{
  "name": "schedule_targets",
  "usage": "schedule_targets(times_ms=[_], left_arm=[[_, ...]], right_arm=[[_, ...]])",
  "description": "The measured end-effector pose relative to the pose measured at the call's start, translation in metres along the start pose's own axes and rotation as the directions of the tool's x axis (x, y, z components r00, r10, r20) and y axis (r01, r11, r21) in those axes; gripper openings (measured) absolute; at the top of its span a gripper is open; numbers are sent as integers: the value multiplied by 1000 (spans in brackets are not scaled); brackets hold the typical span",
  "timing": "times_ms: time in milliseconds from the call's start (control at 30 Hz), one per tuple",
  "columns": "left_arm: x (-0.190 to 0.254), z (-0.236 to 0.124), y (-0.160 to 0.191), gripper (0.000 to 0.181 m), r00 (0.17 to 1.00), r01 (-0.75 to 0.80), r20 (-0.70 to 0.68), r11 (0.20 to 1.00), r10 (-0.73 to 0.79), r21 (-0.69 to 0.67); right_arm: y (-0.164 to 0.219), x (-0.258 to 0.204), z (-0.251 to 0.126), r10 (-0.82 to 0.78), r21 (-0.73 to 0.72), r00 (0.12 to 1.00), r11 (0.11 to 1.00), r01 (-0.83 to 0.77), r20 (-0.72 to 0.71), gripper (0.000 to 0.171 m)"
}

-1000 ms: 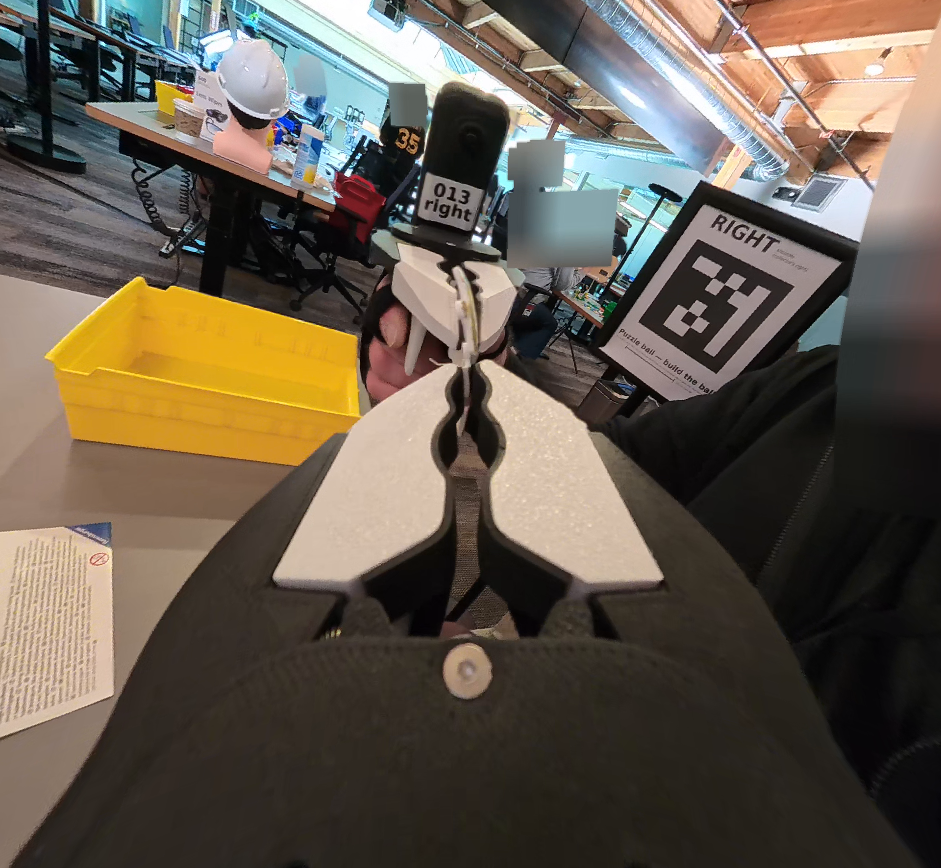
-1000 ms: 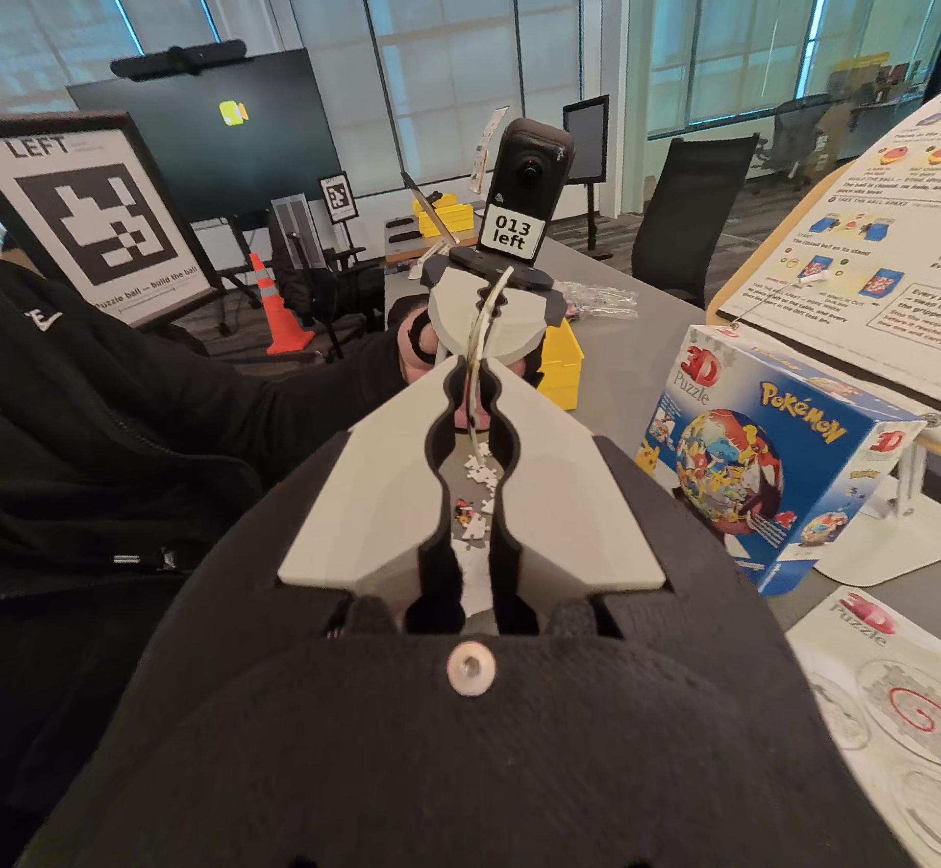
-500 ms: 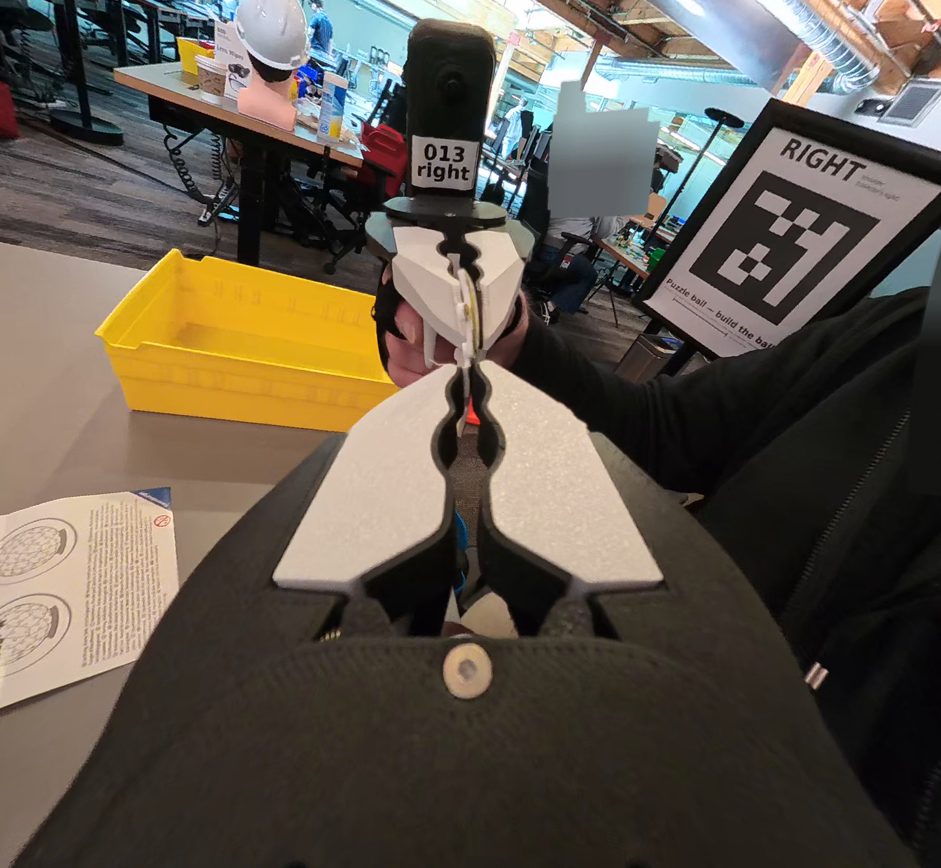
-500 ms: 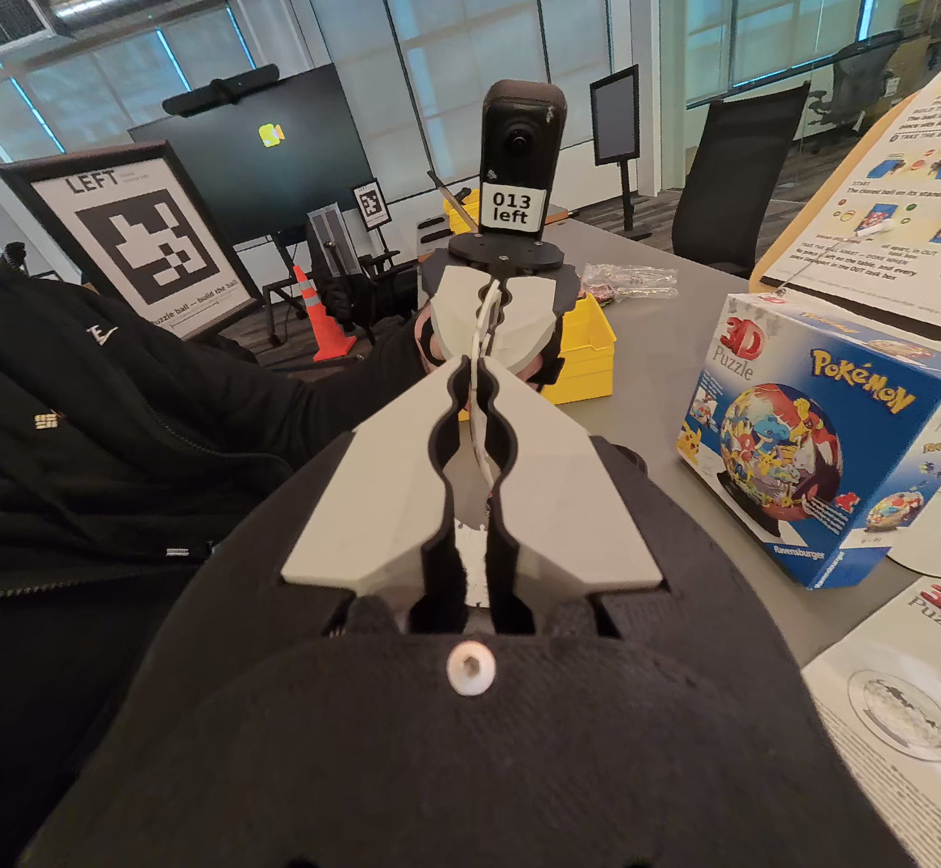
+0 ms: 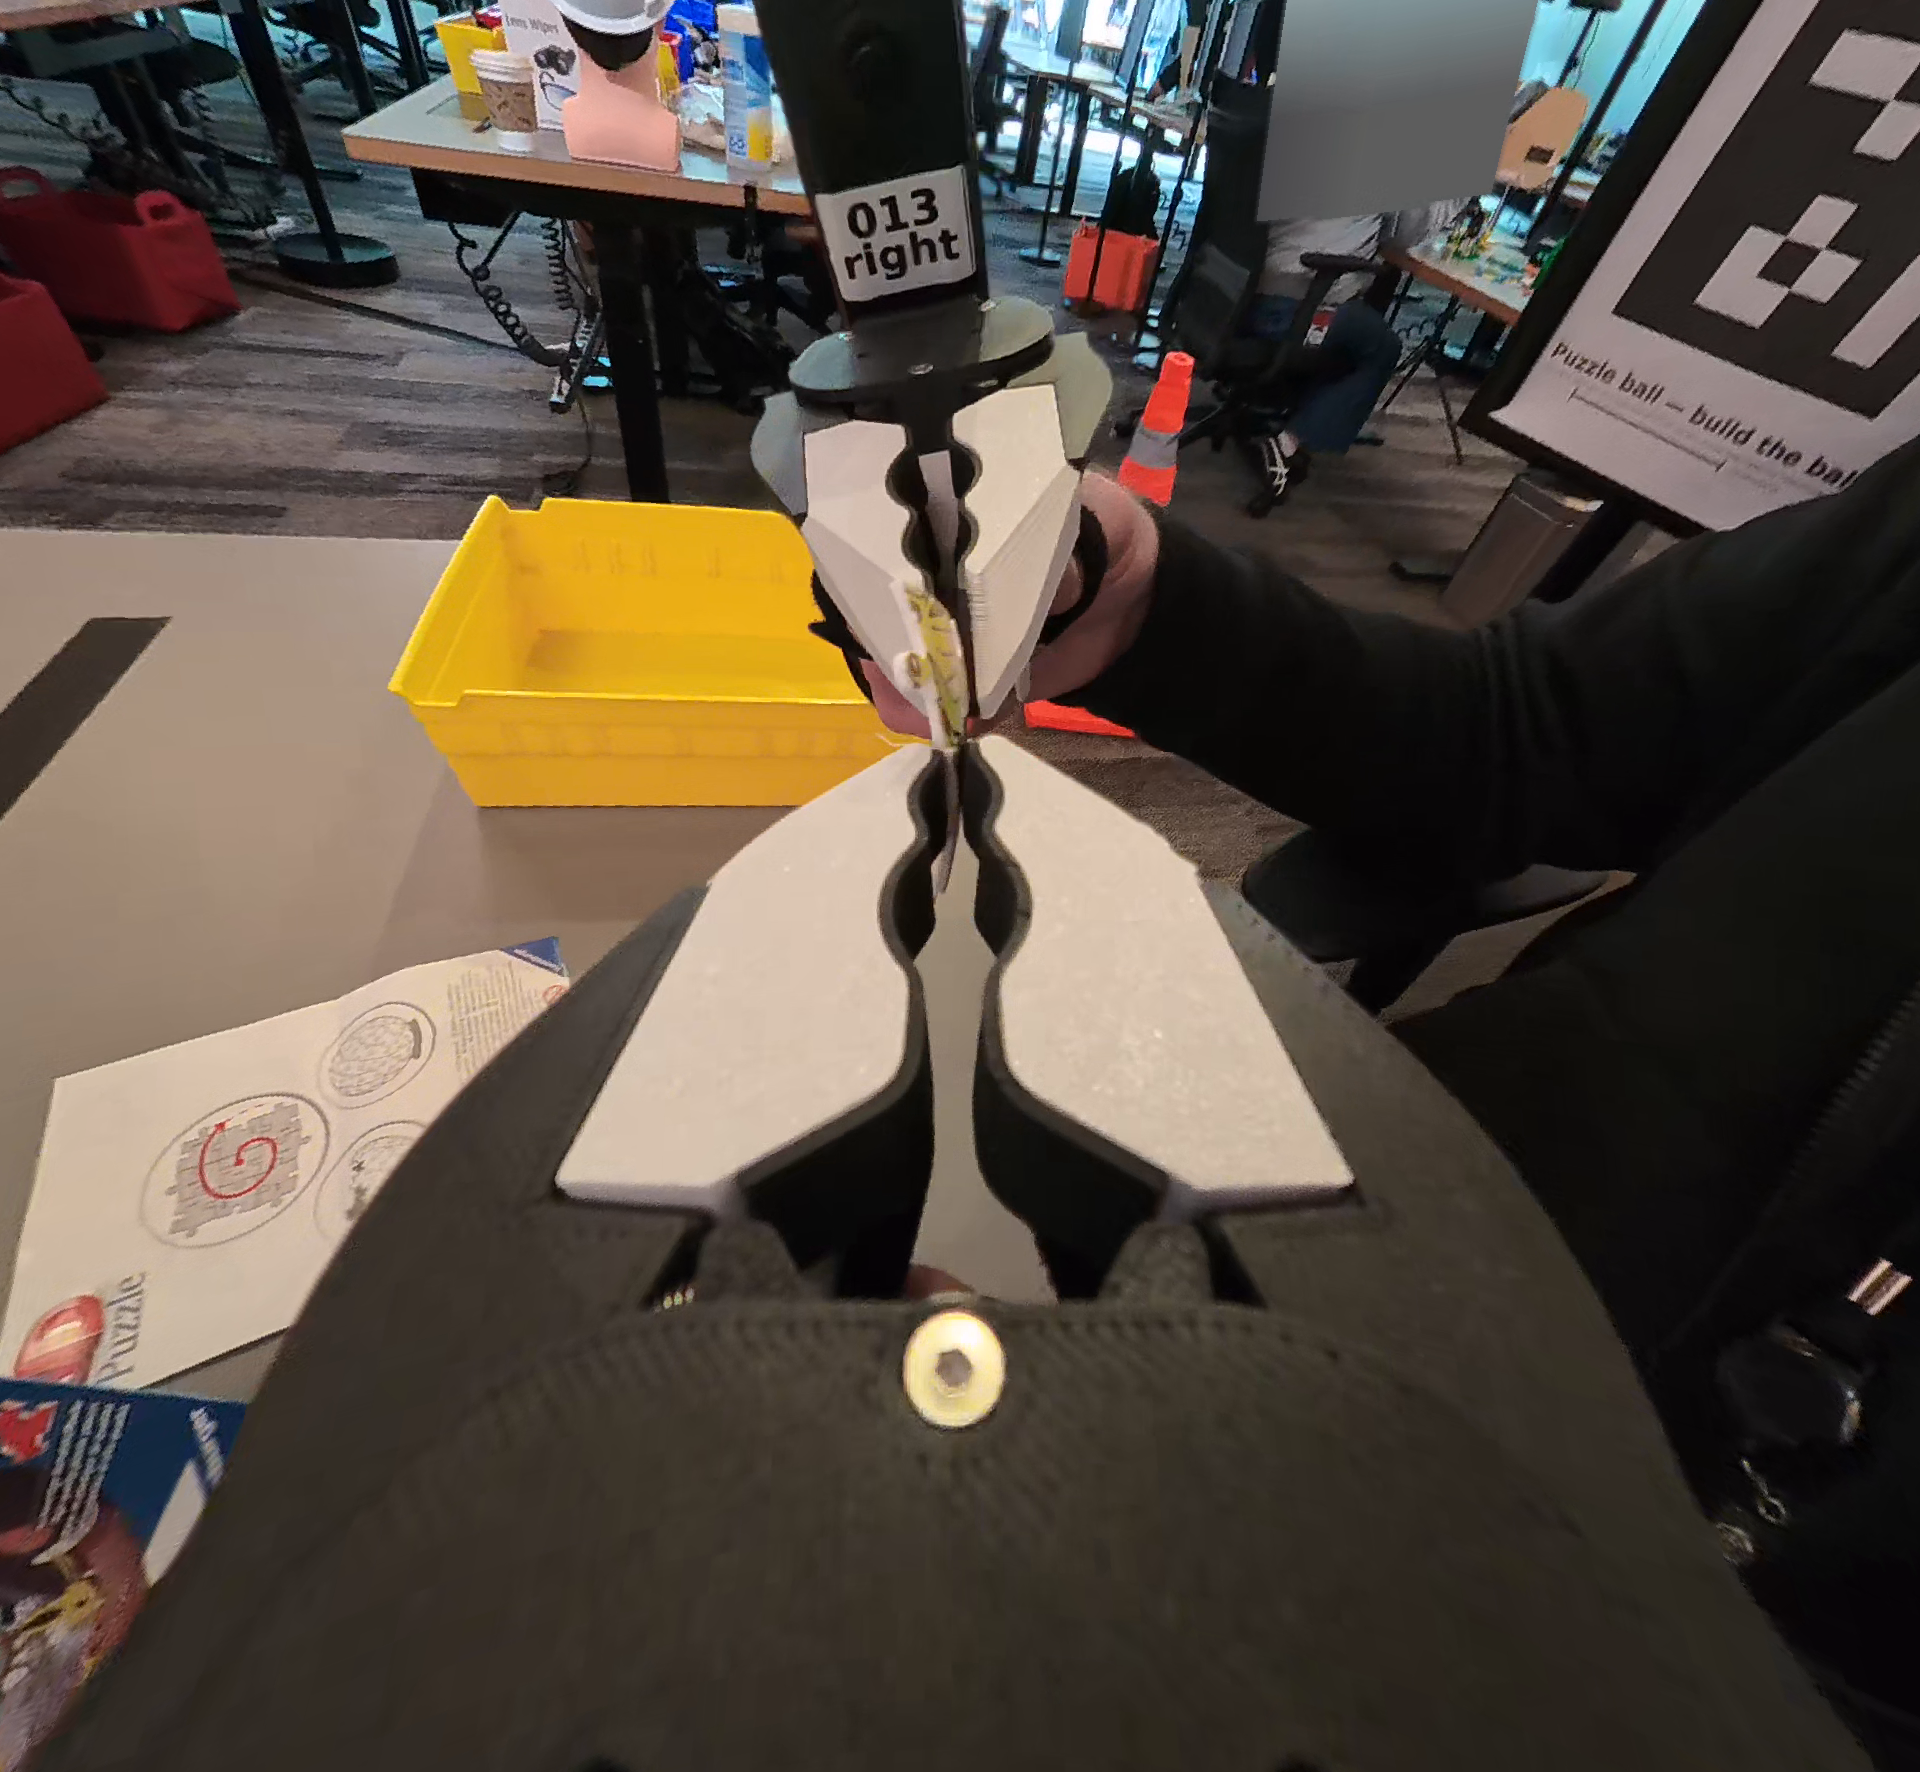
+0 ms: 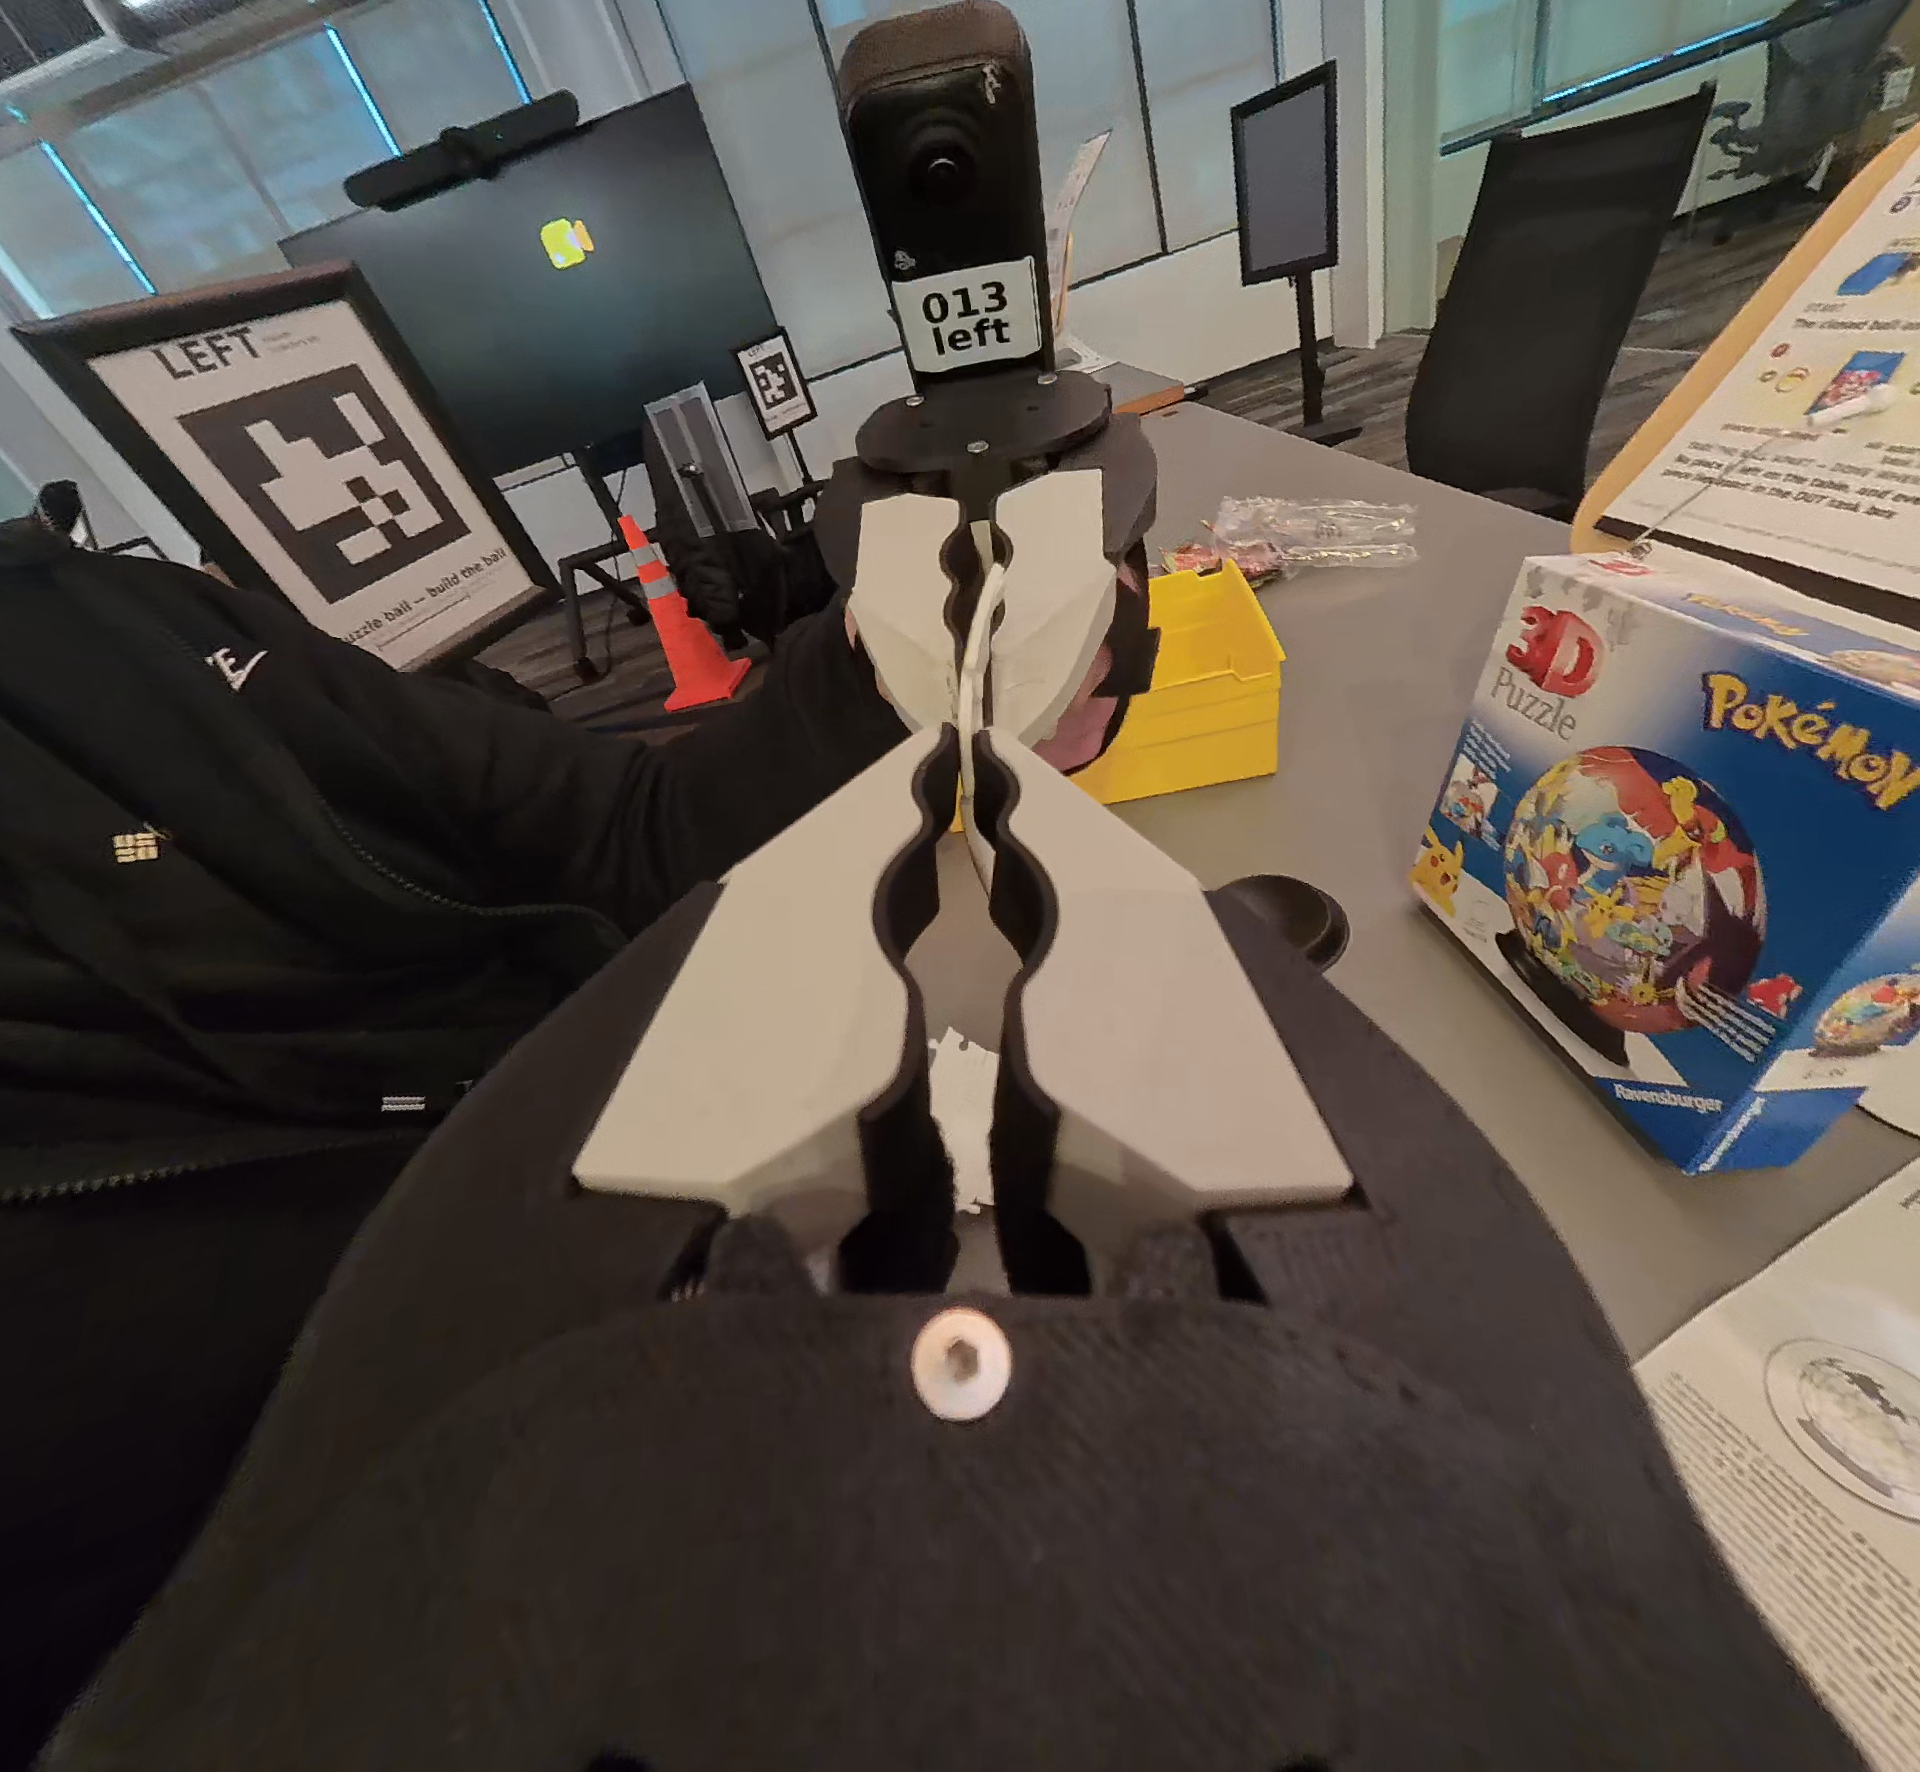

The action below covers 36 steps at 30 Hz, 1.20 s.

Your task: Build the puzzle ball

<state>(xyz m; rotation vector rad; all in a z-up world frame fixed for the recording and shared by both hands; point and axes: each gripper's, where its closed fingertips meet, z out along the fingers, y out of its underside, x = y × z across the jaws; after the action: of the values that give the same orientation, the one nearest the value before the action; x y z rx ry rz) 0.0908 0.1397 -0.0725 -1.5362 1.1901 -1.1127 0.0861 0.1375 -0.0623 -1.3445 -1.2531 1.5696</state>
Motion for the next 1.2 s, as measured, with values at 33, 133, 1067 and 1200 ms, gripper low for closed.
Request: schedule_targets(times_ms=[33, 133, 1067, 1200], left_arm=[[-1, 0, 1, 2, 1000, -11, 14, 1000, 12, -14], [1, -2, -2, 2, 1000, -28, 1, 1000, 28, -7], [4, -4, -7, 2, 989, 16, -148, 993, 2, 119], [-2, -4, -11, 2, 991, 73, -126, 983, -51, 171]], right_arm=[[1, 1, 0, 0, -3, 1000, 1000, 0, -4, 1], [-2, -1, 1, 3, 9, 1000, 1000, -3, -3, 1], [-5, -2, 3, 45, 75, 998, 996, -49, 52, 1], [-8, 3, 3, 20, 106, 1000, 994, -21, 16, 1]])
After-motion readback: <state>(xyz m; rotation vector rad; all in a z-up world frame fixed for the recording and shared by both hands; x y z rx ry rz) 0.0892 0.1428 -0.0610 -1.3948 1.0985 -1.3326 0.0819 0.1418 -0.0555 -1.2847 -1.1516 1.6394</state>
